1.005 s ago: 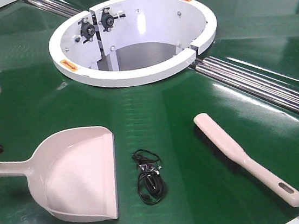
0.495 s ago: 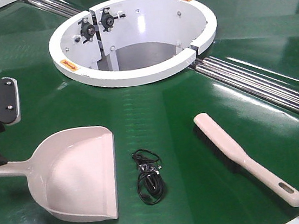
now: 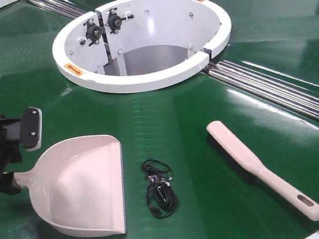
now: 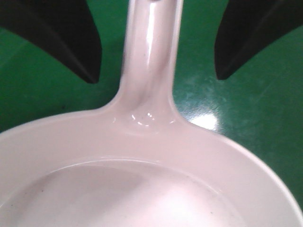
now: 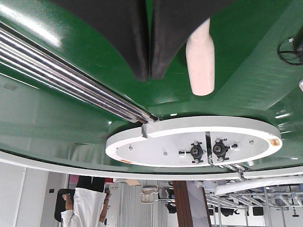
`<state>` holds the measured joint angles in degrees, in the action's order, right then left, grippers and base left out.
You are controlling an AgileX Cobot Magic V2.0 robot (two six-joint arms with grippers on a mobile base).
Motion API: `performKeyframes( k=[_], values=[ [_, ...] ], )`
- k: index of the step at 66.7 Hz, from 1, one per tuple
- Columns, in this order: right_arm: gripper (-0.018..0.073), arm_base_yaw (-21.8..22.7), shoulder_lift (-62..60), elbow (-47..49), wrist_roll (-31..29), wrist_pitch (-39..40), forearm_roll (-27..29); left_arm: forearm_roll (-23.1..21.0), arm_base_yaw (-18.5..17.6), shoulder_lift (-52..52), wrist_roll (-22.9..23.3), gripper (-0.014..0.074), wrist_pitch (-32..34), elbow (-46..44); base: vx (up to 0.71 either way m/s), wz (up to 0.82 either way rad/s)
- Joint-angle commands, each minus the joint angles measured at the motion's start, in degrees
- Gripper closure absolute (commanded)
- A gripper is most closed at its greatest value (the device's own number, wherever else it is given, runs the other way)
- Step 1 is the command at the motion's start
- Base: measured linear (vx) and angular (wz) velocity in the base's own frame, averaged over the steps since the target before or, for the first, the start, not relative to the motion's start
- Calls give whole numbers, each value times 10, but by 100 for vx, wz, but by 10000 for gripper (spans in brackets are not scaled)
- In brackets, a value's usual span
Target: Clean and inspect green conveyor with broom and dustpan
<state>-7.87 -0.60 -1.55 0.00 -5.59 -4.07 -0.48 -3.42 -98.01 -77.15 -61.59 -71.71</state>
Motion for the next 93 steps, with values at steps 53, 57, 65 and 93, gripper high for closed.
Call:
performKeyframes(
  k=[53,57,65,93],
  values=[
    [569,4,-10,-7,0,43,-4,82,-22,3,1,604,-39,-17,0,0],
    [569,4,-10,-7,0,43,-4,79,-29,14,4,605,-39,-17,0,0],
    [569,4,-10,-7,0,43,-4,79,-43,26,6,603,-47,-17,0,0],
    [569,4,-10,-7,0,43,-4,114,-55,18,97,603,-60,-17,0,0]
  ],
)
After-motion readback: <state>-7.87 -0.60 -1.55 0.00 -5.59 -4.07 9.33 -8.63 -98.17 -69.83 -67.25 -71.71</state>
